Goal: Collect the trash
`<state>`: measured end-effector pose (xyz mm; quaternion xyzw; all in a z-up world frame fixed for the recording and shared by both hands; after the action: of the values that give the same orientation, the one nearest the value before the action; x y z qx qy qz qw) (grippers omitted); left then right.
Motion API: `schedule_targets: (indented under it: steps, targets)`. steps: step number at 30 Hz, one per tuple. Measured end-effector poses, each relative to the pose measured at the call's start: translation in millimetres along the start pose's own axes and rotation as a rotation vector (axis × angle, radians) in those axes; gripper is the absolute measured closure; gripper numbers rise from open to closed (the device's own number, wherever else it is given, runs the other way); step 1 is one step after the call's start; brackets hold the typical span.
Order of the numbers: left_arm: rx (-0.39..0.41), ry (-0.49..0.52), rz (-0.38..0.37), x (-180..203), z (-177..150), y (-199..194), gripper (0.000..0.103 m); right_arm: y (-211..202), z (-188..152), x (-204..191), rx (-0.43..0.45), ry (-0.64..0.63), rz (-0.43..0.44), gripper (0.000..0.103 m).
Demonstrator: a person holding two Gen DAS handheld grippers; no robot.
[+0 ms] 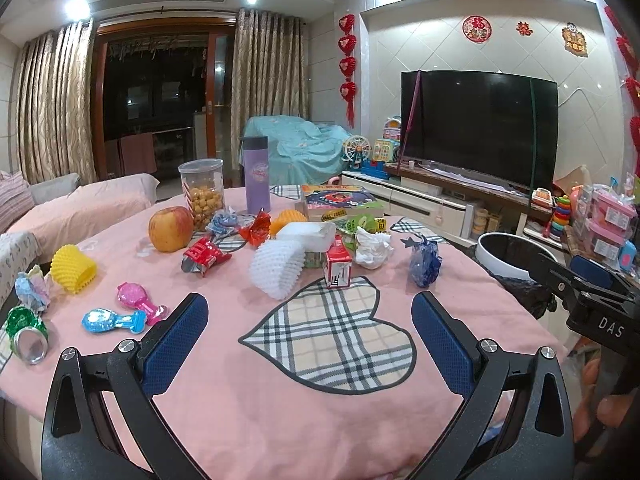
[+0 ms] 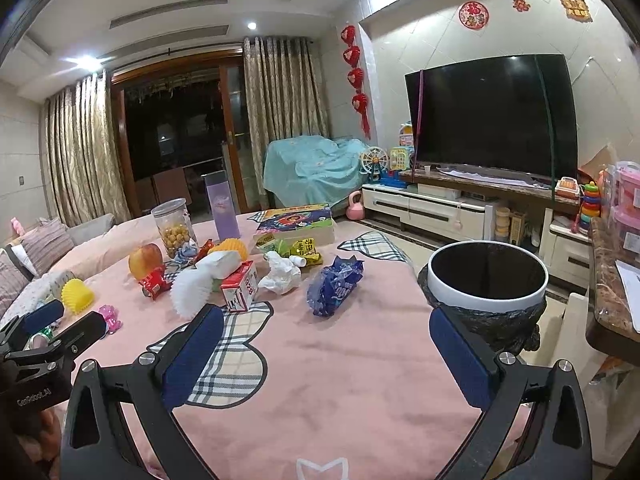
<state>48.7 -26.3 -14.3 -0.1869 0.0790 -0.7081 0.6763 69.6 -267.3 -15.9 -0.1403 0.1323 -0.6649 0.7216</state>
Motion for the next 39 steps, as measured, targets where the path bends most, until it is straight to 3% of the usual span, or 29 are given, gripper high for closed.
schedule_targets:
  steps: [39]
  targets:
    - [-0.003, -0.008, -0.007, 1.4, 0.8, -2.9, 0.0, -0.3, -0.9, -7.3, -0.005, 0.008, 0.009, 0.0]
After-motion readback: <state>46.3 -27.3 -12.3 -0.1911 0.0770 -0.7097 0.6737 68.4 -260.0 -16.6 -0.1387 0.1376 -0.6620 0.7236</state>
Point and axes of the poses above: each gripper's, at about its wrist camera, not at the fingertips, and y roughly the way its jaws point, x to its right, z to its top, the point moved 8 cm from there along y, roughly the way its jaws point, and after that the axes turned 9 degrees about -y, right-handed, at the moved point
